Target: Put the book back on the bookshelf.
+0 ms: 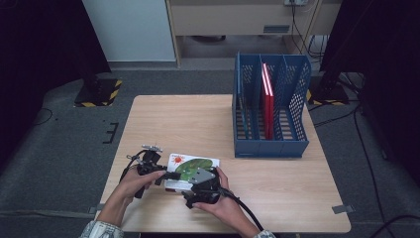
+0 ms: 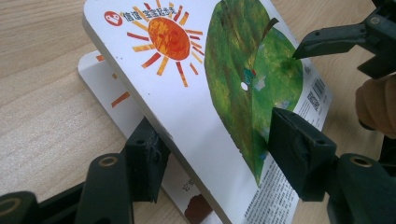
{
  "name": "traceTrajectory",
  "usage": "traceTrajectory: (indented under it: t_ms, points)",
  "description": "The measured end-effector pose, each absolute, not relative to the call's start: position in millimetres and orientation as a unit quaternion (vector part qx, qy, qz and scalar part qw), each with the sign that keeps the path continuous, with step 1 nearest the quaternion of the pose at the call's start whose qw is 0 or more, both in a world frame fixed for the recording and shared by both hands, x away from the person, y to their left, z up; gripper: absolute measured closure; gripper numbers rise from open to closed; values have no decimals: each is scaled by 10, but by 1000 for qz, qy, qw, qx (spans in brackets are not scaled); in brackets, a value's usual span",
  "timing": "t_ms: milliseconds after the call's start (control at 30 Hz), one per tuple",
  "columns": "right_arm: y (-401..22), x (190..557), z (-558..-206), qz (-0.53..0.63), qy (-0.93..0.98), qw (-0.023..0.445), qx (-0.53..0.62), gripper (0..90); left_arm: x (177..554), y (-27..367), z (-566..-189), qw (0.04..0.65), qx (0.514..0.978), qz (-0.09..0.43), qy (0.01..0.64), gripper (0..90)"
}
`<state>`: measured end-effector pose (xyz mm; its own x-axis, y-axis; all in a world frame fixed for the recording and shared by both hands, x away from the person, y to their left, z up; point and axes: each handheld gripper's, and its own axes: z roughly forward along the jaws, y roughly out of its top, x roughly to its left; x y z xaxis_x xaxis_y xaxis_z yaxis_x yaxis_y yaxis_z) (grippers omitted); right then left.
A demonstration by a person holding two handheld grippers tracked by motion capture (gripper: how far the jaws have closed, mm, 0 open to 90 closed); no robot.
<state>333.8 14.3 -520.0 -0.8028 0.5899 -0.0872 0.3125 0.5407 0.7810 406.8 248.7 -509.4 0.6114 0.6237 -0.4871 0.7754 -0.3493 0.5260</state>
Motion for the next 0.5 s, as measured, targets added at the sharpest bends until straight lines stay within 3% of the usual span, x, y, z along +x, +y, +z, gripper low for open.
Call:
traceTrajectory:
  t_ms: [500]
  points:
    - [-468, 3509, -5137, 404, 842, 131, 333, 129, 4062, 2479, -5085, 373, 820, -94, 424, 375]
